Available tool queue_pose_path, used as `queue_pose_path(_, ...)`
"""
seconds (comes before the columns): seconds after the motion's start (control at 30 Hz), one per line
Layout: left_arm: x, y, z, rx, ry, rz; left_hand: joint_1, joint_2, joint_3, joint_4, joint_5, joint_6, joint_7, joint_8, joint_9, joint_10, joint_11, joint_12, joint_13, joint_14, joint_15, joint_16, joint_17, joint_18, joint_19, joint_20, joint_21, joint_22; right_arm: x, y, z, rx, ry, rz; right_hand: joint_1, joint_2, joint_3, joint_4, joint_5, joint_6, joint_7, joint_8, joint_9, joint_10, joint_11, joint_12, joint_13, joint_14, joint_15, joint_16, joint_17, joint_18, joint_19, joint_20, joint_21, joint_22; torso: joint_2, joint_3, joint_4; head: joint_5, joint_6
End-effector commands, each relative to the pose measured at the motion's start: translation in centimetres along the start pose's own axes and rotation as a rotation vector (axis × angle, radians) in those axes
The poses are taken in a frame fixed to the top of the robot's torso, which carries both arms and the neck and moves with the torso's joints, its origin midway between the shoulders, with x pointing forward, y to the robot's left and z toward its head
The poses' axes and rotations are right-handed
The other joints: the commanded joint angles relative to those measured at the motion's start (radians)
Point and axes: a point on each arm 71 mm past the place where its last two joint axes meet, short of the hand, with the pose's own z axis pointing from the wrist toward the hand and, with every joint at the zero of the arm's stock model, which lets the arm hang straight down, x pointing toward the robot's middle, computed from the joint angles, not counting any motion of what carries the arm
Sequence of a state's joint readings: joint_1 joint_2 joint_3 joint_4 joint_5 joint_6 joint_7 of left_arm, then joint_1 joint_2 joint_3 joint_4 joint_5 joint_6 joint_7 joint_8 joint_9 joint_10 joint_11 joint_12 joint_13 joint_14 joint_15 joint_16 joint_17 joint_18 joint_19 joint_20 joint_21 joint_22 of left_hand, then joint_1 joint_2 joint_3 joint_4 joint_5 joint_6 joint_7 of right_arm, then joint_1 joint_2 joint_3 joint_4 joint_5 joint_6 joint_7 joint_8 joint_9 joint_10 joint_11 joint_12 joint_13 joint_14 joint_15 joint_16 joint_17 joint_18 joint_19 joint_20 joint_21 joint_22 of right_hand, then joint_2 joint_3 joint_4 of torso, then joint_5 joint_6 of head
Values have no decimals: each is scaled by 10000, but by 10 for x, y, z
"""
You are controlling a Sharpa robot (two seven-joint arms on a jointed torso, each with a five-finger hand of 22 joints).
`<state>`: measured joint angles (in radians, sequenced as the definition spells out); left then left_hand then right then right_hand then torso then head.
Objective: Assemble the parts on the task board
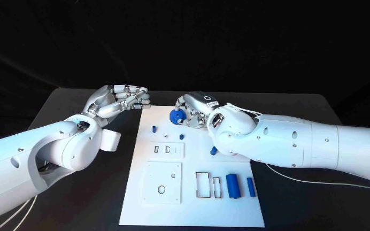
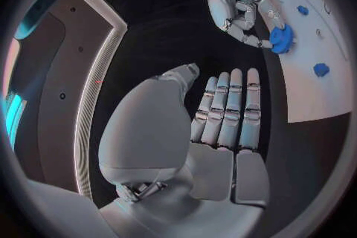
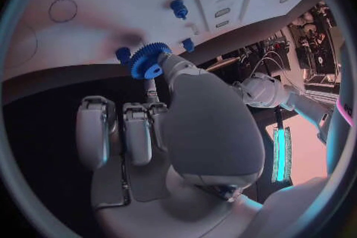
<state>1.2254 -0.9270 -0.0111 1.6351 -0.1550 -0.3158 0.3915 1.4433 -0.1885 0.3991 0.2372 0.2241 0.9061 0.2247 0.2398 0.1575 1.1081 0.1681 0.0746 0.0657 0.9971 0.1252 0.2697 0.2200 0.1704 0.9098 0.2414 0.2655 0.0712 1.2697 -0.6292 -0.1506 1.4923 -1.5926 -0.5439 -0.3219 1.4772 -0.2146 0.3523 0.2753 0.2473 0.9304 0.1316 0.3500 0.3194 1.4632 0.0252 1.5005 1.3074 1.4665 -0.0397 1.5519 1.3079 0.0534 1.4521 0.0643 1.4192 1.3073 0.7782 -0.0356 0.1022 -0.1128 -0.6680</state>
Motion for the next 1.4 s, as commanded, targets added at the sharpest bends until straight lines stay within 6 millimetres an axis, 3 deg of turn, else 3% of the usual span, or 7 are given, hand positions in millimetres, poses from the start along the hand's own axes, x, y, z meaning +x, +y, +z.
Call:
queue_pose_path(0.03,3,-1,1,75,192,-120,-39,-37,79,7,-59,-4,18,-16,2,78,-12,-40,12,-30,38,-67,9,140,47,33,-64,-17,5,1,1,-14,240,-293,-12,25,67,-5,58,869,-342,31,196,631,-71,34,1916,893,-63,33,1864,-65,53,0,30,984,-1,5,-14,25,-37)
queue_pose_path(0.23,3,-1,1,76,202,-124,-39,-37,79,7,-59,-4,18,-16,2,78,-12,-40,12,-30,38,-67,9,140,47,33,-64,-17,11,2,1,16,483,-337,-27,7,76,-6,54,865,-338,23,197,632,-69,35,1918,895,-62,35,1874,-67,58,0,36,992,-4,15,-39,40,-57)
queue_pose_path(0.8,3,-1,1,65,199,-122,-39,-37,79,7,-59,-4,18,-16,2,78,-12,-40,12,-30,38,-67,9,140,47,33,-64,-17,15,-4,4,280,693,-471,-236,-169,159,13,44,733,-268,-120,191,585,-13,-32,1857,884,-23,24,1822,-49,4,17,-39,931,-12,26,-32,52,-76)
queue_pose_path(0.93,2,-1,1,61,192,-119,-39,-37,79,7,-59,-4,18,-16,2,78,-12,-40,12,-30,38,-67,9,140,47,33,-64,-17,14,-4,5,280,621,-405,-622,-475,149,84,37,-231,128,-859,-10,413,327,-257,1642,876,256,18,1796,-36,-58,225,-133,872,-9,21,-34,52,-78)
queue_pose_path(1.0,2,-1,1,59,197,-121,-39,-37,79,7,-59,-4,18,-16,2,78,-12,-40,12,-30,38,-67,9,140,47,33,-64,-17,15,-3,5,258,632,-373,-772,-556,-177,82,21,-772,302,-1282,-125,360,496,-314,1585,876,413,22,1807,-37,-57,375,-139,888,-8,18,-24,46,-80)
queue_pose_path(1.27,2,-1,1,45,192,-118,-49,-46,109,-5,-71,-2,18,-19,4,90,-12,-60,12,-25,37,-80,29,140,56,32,-77,-19,16,-3,4,227,785,-292,-967,-287,-1406,143,47,-645,335,-1488,-81,343,547,-314,1584,880,481,33,1842,-27,-44,497,-148,932,-10,22,-33,51,-96)
queue_pose_path(1.4,2,-1,1,42,195,-120,-49,-46,109,-5,-71,-2,18,-19,4,90,-12,-60,12,-25,37,-80,29,140,56,32,-77,-19,16,-4,4,288,930,-228,-1484,-11,-1854,175,55,-430,285,-1489,-23,365,511,-286,1611,886,455,41,1874,-35,-17,482,-128,978,-9,22,-35,53,-90)
